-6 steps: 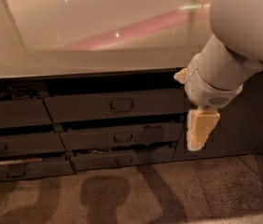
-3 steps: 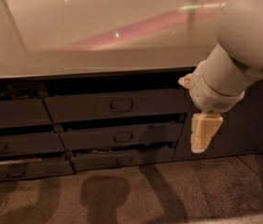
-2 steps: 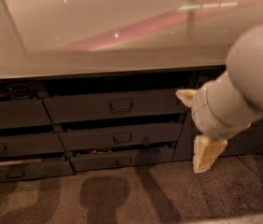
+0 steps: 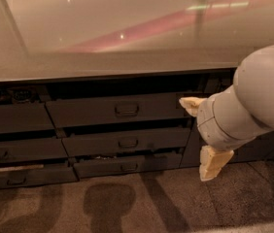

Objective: Open top drawer

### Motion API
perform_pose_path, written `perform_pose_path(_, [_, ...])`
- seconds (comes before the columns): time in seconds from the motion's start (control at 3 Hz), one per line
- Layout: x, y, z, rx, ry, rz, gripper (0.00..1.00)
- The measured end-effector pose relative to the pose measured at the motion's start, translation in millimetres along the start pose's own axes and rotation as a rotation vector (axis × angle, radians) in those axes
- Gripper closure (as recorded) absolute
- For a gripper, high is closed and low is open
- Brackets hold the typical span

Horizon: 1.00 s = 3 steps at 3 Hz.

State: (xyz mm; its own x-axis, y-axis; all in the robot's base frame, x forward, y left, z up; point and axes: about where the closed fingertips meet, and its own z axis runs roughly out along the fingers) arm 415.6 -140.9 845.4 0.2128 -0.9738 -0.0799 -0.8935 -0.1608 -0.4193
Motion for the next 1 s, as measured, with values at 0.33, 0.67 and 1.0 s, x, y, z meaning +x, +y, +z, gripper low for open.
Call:
perform_pose_path(0.33, [31.2,-14.0,24.7,-0.035,-0.024,0.071,0.0])
perform_pose_path(0.67, [91.6,-46.5,58.3,-0.081,-0.065,0.205,0.0])
perform_pose_path(1.0, [139.0,-69.7,105.1,-0.126,-0.107,0.301,0.0])
